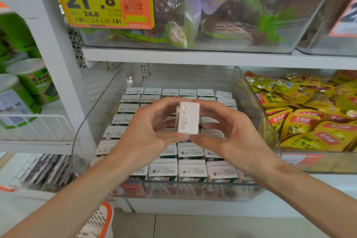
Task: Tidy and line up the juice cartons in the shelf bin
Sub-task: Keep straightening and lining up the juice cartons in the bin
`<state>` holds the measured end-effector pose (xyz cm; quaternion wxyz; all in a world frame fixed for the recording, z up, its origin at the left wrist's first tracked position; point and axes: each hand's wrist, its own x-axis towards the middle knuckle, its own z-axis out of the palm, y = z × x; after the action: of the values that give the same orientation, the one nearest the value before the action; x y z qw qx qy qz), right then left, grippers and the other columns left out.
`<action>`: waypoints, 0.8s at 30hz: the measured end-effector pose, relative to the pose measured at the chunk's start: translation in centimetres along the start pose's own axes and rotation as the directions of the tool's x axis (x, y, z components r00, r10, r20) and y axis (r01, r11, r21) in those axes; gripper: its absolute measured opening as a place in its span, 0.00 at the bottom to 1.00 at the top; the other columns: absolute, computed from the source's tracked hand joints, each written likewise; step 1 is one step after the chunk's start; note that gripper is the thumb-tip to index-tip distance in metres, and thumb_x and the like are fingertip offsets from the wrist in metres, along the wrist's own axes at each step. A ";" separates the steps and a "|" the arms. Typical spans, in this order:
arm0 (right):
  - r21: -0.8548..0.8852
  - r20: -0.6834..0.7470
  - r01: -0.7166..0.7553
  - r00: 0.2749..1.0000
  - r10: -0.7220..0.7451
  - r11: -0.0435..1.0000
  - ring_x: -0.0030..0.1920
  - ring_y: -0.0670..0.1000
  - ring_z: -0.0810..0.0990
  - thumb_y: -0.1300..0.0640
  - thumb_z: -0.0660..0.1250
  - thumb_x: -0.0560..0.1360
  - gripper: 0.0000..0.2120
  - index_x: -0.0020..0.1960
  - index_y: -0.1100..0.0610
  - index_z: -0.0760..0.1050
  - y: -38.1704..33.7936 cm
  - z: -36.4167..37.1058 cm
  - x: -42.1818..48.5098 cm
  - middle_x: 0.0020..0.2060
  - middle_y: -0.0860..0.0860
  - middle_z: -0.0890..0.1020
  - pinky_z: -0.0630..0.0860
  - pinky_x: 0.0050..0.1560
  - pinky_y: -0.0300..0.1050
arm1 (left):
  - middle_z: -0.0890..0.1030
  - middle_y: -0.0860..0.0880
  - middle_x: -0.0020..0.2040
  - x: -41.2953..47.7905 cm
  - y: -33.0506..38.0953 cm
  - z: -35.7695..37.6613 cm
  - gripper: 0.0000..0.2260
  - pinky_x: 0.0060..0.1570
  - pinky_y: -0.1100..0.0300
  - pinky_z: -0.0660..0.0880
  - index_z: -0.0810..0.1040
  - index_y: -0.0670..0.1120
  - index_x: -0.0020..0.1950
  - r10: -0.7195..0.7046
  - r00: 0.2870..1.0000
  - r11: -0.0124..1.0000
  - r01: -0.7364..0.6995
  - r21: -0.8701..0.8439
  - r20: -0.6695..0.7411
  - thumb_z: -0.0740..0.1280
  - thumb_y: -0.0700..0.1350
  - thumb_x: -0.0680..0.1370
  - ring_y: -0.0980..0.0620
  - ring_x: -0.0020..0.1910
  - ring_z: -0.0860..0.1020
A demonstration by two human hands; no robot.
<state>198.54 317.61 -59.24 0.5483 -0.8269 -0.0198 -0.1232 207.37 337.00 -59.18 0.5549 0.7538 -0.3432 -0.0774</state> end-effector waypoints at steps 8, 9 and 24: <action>0.066 -0.021 0.009 1.000 -0.008 0.998 0.66 0.44 0.81 0.61 0.77 0.77 0.24 0.70 0.45 0.78 0.3 0.0 0.1 0.64 0.42 0.83 0.80 0.65 0.49 | 0.83 0.66 0.61 0.1 0.0 0.1 0.29 0.67 0.56 0.75 0.79 0.61 0.66 -0.029 0.998 1.000 0.029 -0.003 -0.063 0.82 0.48 0.68 0.65 0.63 0.80; 0.080 -0.025 0.003 1.000 -0.001 0.997 0.66 0.45 0.82 0.61 0.77 0.78 0.24 0.69 0.44 0.78 0.2 0.1 0.1 0.64 0.42 0.84 0.81 0.65 0.49 | 0.83 0.66 0.61 0.1 0.0 0.1 0.29 0.67 0.55 0.75 0.79 0.61 0.67 -0.030 0.997 1.000 0.029 -0.003 -0.075 0.82 0.49 0.67 0.65 0.63 0.80; -0.050 -0.142 0.214 0.965 -0.219 0.976 0.60 0.47 0.85 0.65 0.78 0.73 0.23 0.66 0.52 0.83 -0.5 0.4 -0.2 0.57 0.42 0.87 0.83 0.59 0.43 | 0.80 0.65 0.61 0.0 0.1 0.6 0.26 0.58 0.58 0.82 0.76 0.65 0.61 0.054 0.993 0.997 -0.047 0.067 -0.101 0.82 0.51 0.67 0.66 0.66 0.76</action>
<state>198.35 318.16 -58.97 0.5173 -0.8177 -0.0678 -0.2430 207.06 336.52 -59.26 0.5488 0.7655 -0.3355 -0.0135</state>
